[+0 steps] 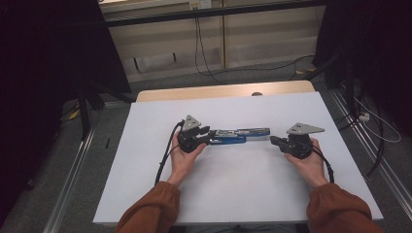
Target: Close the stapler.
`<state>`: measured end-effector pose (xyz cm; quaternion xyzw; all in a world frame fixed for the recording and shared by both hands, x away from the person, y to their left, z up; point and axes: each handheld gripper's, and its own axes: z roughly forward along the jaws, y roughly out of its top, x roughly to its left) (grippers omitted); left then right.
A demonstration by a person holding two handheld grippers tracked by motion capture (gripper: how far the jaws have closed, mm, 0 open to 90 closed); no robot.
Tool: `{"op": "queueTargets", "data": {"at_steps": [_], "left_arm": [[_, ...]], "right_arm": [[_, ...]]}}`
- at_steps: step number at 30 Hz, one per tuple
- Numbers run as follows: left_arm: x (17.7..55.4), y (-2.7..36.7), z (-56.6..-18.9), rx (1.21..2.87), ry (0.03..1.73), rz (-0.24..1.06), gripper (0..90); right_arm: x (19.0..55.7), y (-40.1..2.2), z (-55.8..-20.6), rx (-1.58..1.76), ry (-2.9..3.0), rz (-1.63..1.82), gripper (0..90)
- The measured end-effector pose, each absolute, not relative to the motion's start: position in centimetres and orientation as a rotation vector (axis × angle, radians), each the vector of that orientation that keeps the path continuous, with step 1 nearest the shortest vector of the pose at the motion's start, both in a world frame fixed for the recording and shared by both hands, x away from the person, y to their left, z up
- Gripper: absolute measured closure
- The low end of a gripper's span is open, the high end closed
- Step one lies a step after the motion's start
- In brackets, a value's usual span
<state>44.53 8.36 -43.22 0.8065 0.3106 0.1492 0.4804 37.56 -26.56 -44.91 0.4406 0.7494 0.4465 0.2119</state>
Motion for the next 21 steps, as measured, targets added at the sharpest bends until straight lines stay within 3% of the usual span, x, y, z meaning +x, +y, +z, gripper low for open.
{"op": "queueTargets", "data": {"at_steps": [2, 8, 21], "left_arm": [[44.4, 8.1, -43.5, 1.998, 0.749, 0.374, 70.2], [44.3, 7.6, -44.0, 2.051, 0.729, 0.351, 89.4], [45.1, 7.4, -45.2, 2.091, 0.758, 0.341, 90.0]], "right_arm": [[37.7, -26.5, -44.9, 1.228, 2.079, 1.242, 90.0], [38.1, -25.9, -45.1, 1.220, 2.095, 1.232, 90.0], [38.7, -25.6, -45.5, 1.219, 2.136, 1.187, 90.0]]}}
